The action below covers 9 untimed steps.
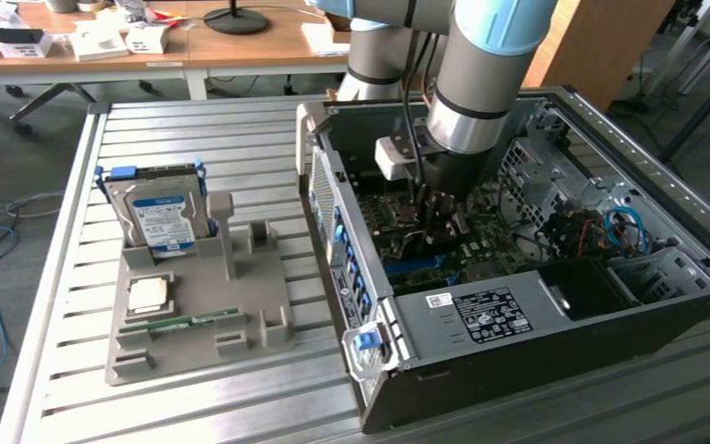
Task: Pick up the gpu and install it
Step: 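Insert the gpu into the slot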
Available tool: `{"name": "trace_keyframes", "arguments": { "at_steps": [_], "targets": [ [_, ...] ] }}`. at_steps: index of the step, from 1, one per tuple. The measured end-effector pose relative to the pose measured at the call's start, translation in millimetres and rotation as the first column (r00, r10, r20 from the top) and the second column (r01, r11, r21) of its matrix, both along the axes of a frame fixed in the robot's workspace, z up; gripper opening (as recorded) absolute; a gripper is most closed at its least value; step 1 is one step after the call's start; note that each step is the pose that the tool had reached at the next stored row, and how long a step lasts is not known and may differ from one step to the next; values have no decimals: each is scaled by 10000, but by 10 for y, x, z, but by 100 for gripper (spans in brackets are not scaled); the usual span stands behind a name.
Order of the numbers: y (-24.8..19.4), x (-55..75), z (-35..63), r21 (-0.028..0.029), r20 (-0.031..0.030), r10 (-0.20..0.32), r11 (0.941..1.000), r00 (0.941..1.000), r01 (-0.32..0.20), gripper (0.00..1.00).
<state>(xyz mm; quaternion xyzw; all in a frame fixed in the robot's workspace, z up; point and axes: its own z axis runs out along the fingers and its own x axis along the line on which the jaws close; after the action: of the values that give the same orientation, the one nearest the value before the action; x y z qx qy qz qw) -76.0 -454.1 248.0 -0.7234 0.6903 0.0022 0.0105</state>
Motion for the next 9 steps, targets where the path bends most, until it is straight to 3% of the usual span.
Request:
{"name": "trace_keyframes", "arguments": {
  "at_steps": [9],
  "targets": [
    [1,-2,-2,10,26,0,10000,10000,0,26]
  ]
}}
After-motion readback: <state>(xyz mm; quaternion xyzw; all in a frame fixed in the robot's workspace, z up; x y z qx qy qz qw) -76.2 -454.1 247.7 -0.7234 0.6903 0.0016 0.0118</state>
